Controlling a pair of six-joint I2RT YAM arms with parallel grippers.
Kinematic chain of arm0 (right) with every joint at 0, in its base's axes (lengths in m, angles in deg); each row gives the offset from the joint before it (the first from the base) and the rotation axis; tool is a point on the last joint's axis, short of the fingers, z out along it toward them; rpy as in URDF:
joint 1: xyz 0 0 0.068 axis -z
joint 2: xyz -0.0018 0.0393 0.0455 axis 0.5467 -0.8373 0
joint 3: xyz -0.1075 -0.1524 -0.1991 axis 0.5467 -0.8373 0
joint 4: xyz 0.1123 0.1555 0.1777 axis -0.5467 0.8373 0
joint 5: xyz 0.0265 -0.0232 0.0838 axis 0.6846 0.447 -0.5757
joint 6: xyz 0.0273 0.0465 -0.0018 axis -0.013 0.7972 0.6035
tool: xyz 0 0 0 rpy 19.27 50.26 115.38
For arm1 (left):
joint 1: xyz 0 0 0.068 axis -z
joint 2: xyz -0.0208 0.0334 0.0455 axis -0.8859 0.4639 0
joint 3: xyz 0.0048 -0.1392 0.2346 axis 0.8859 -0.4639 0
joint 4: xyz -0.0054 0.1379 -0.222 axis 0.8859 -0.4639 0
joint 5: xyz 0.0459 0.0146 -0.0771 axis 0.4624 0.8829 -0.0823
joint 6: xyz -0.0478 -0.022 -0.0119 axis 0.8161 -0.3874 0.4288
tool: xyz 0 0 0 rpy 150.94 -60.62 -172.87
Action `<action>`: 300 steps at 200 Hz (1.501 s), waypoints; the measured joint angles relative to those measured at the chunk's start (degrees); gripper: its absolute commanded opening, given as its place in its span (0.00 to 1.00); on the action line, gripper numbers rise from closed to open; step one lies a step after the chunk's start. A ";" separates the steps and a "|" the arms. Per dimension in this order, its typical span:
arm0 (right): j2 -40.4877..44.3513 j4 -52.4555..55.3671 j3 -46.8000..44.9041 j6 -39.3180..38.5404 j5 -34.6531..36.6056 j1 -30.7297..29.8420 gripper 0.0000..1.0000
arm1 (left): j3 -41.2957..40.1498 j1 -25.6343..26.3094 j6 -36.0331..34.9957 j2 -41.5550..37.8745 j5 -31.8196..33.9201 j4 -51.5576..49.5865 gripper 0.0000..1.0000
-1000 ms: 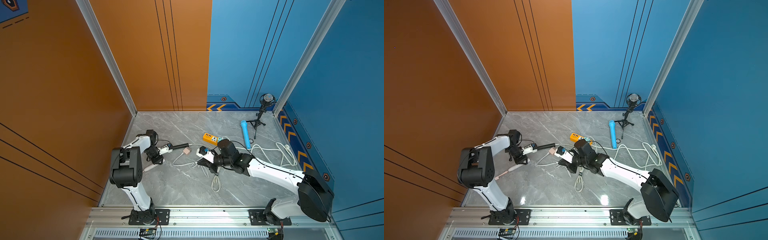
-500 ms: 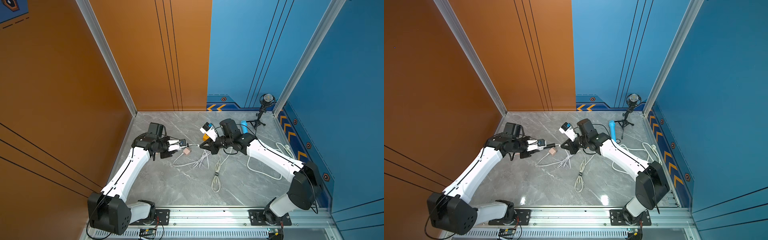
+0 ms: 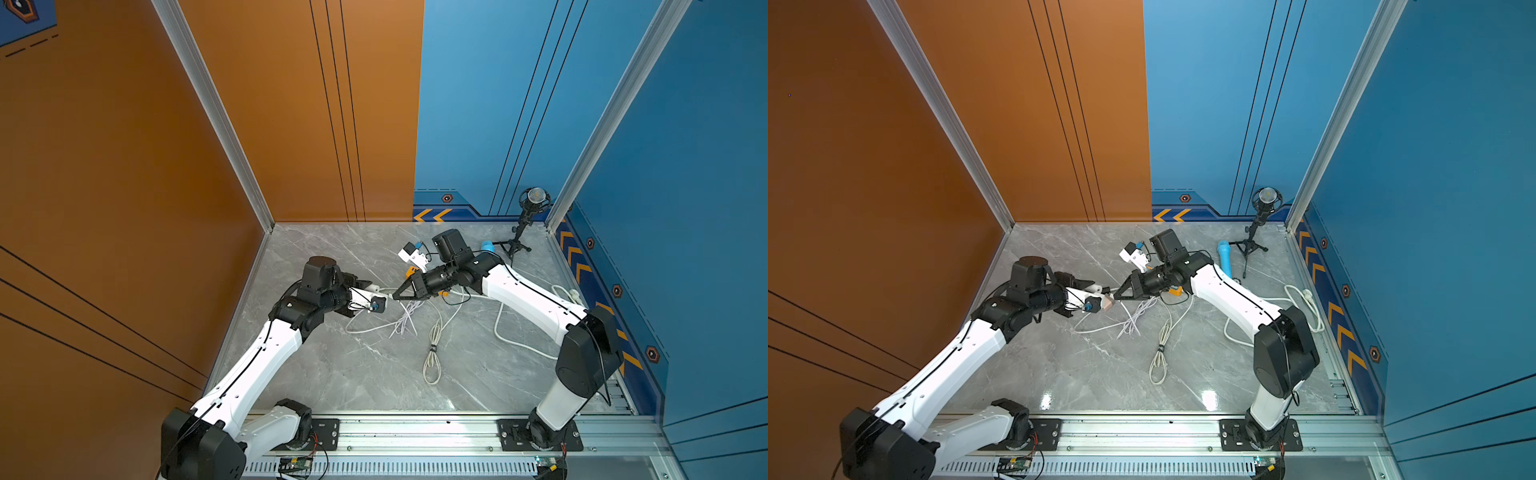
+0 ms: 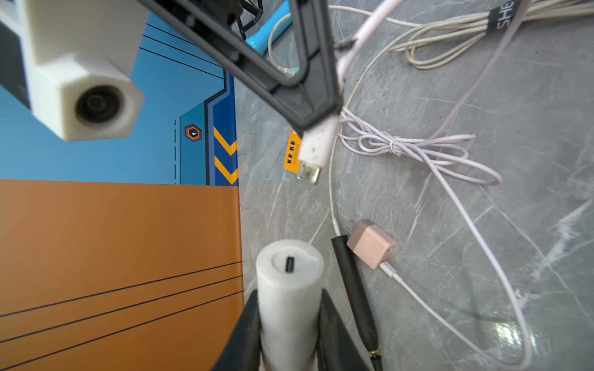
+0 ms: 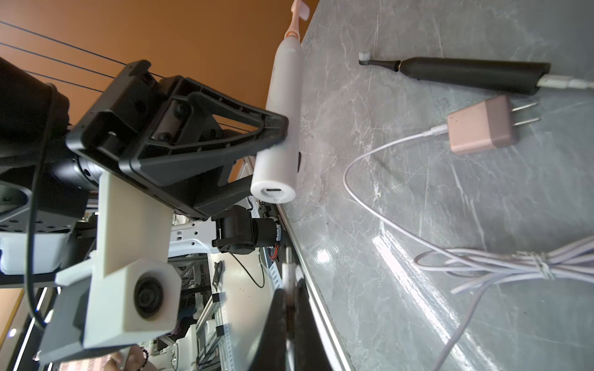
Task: Charge the electric toothbrush
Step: Insert the charging cable into the electric toothbrush.
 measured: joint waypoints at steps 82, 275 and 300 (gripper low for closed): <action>0.17 -1.68 2.80 14.91 -3.34 3.32 0.00 | -6.19 2.03 -1.36 0.63 -0.24 24.39 0.01; 2.99 -21.33 13.18 39.78 -4.33 12.39 0.00 | 20.46 1.22 -7.58 21.94 -13.60 43.12 0.00; 2.99 -23.23 13.18 41.53 -4.31 12.59 0.00 | 21.18 1.20 -6.73 22.03 -13.57 43.12 0.00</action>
